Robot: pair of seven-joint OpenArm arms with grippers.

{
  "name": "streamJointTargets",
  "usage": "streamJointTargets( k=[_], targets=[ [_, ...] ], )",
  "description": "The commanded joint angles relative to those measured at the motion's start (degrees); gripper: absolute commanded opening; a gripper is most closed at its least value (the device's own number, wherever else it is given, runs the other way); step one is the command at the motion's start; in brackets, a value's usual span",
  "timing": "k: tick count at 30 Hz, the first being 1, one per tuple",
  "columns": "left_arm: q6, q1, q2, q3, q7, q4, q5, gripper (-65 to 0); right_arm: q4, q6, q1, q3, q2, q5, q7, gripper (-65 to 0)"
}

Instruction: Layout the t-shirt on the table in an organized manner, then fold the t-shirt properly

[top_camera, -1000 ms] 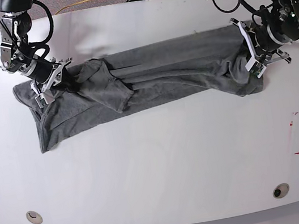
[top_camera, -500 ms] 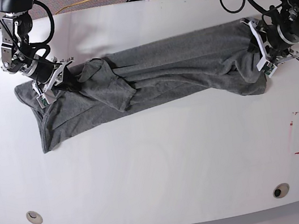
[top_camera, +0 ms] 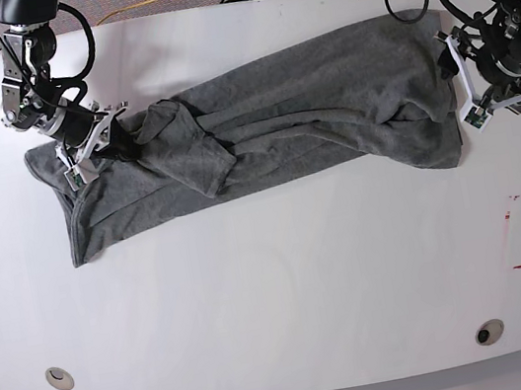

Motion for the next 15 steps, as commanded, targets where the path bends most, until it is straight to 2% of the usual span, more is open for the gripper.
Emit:
streamJointTargets(
  k=[1, 8, 12, 15],
  targets=[
    [-0.1, -2.8, -0.8, -2.0, -0.9, 0.9, 0.9, -23.6, -0.3, -1.9, -0.3, 0.0, 0.7, -5.2, -4.7, -64.7],
    [-0.1, -9.0, -0.2, -4.2, -0.9, 0.3, 1.4, -23.5, -0.3, -1.9, -0.3, 0.0, 0.7, -5.2, -4.7, -64.7],
    [-0.1, -13.5, 1.9, -4.2, -0.9, -2.5, 1.5, -23.3, -0.3, -1.9, -0.3, 0.0, 0.7, -5.2, -4.7, -64.7],
    [-0.1, -17.1, 3.3, -4.4, -1.0, -7.9, 1.6, -20.6, -0.3, -1.9, -0.3, 0.0, 0.7, -5.2, -4.7, -64.7]
  ],
)
